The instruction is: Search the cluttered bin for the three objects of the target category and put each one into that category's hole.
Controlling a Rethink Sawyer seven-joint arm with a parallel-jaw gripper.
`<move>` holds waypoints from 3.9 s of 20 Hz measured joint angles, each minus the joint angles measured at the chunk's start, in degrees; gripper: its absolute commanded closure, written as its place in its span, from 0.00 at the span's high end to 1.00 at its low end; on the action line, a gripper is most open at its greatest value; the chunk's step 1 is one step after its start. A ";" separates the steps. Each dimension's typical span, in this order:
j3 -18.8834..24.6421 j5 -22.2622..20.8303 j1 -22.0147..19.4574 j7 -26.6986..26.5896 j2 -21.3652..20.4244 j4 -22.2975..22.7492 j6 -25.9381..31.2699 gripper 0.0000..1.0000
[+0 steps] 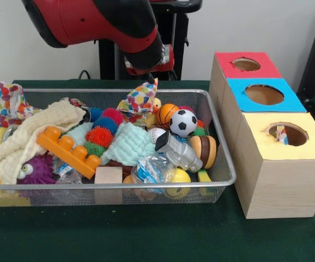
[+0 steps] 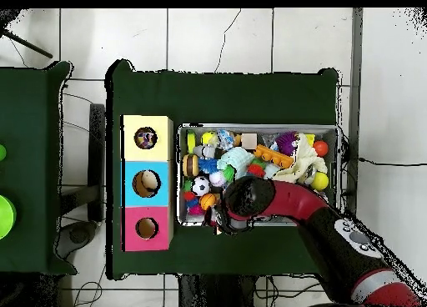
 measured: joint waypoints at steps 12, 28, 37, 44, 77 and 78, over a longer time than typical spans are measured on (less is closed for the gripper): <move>1.23 -0.81 -1.02 0.00 -0.56 -1.82 -0.40 1.00; 1.03 -2.32 -1.89 0.00 -1.37 -5.65 -0.88 1.00; 0.75 -7.26 0.76 0.00 2.88 -6.89 -5.06 0.00; 0.74 -7.45 0.79 0.00 4.37 -7.47 -5.06 0.00; 1.66 4.45 -0.72 0.00 2.44 -10.32 6.68 0.00; 1.66 4.74 -0.73 0.00 2.27 -10.81 6.68 0.00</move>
